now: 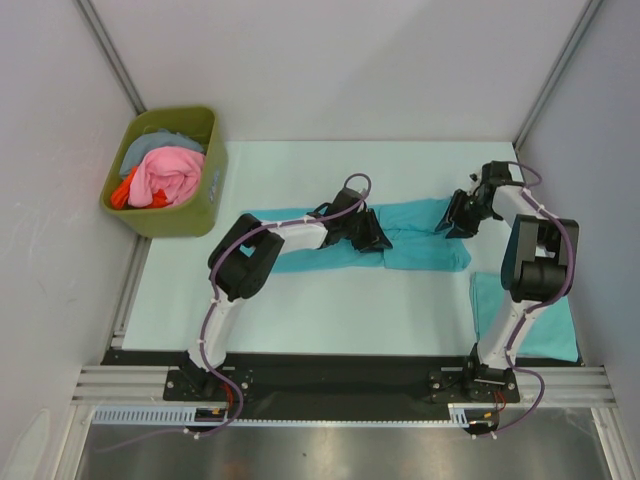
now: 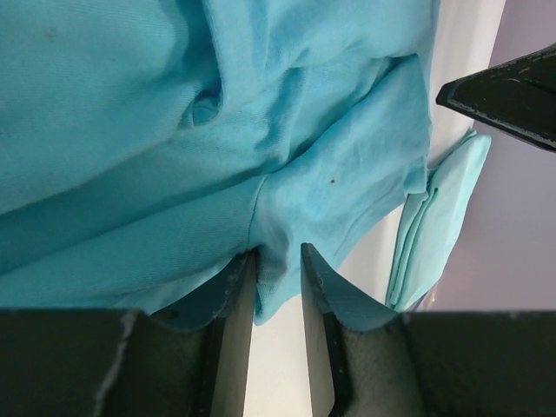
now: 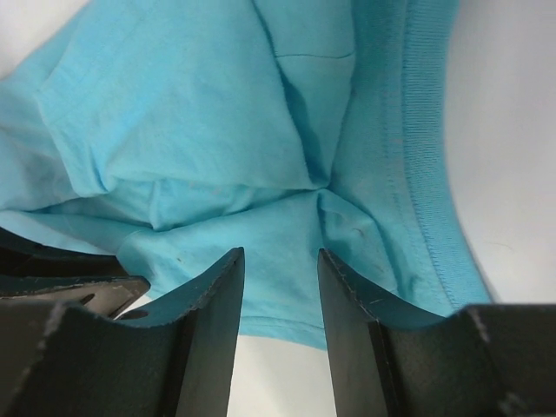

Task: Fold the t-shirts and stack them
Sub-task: Fold the tshirt

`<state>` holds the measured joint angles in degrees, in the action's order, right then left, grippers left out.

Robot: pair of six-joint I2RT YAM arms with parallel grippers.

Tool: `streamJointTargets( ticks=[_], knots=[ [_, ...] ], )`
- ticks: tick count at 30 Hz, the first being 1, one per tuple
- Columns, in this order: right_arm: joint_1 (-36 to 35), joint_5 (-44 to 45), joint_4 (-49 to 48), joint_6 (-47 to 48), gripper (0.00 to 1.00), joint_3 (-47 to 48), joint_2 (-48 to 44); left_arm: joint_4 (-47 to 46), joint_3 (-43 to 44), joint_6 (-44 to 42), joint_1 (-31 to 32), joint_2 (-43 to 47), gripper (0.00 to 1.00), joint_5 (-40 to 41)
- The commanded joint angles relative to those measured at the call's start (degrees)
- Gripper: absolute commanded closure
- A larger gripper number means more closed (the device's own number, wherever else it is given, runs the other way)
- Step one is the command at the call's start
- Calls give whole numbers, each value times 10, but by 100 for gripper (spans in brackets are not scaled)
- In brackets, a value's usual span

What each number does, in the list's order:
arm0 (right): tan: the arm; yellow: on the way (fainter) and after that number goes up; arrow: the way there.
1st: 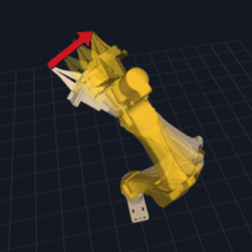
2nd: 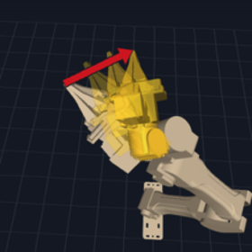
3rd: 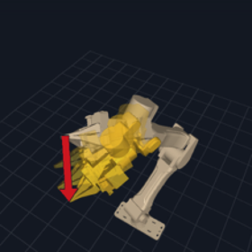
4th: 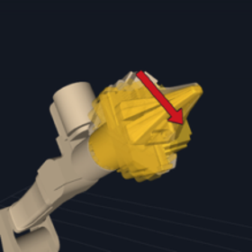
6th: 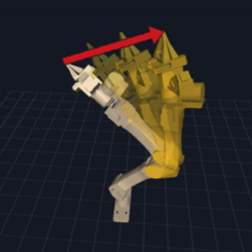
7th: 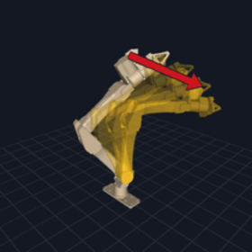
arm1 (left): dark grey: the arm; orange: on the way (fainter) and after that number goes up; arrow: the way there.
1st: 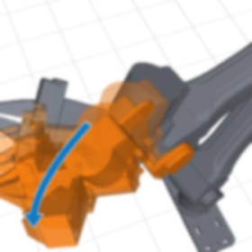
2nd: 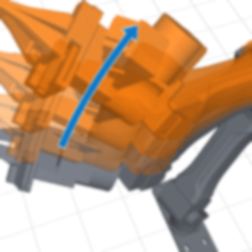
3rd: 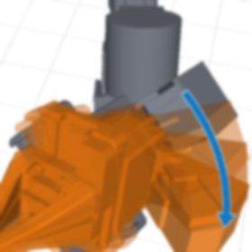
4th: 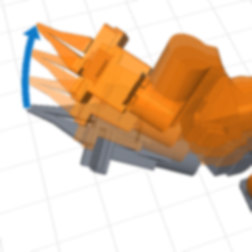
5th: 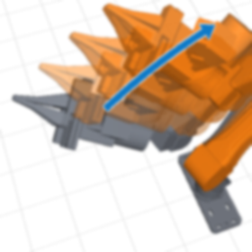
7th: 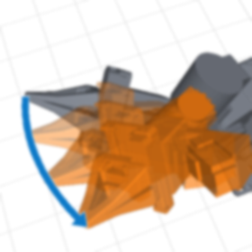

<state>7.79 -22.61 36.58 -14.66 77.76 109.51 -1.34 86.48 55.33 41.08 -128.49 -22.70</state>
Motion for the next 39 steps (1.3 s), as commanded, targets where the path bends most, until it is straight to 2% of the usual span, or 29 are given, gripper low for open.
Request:
streamJointTargets(
  ticks=[1, 9, 15, 18, 19, 22, 34, 39],
  knots=[
    [8, 18, 8, 14, 55, 7, 9, -15, 19, 6, -3, 5, 68, -14],
    [7, -18, -1, 10, 58, 2, 32, -34, 20, 24, -12, 3, 74, -21],
    [7, -33, -15, -1, 66, -4, 32, -38, 23, 29, -14, 3, 75, -24],
    [7, -39, -19, -8, 77, -1, 38, -41, 25, 30, -15, 0, 75, -27],
    [7, -38, -21, -11, 85, 1, 39, -41, 28, 30, -15, -4, 75, -27],
    [7, -35, -30, -21, 97, 6, 38, -38, 35, 30, -18, -11, 75, -28],
    [17, -3, -45, -37, 100, 22, 47, -4, 44, 15, -30, -24, 80, -17],
    [25, 11, -53, -42, 100, 17, 45, 2, 30, 4, -32, -17, 87, -8]
  ],
)
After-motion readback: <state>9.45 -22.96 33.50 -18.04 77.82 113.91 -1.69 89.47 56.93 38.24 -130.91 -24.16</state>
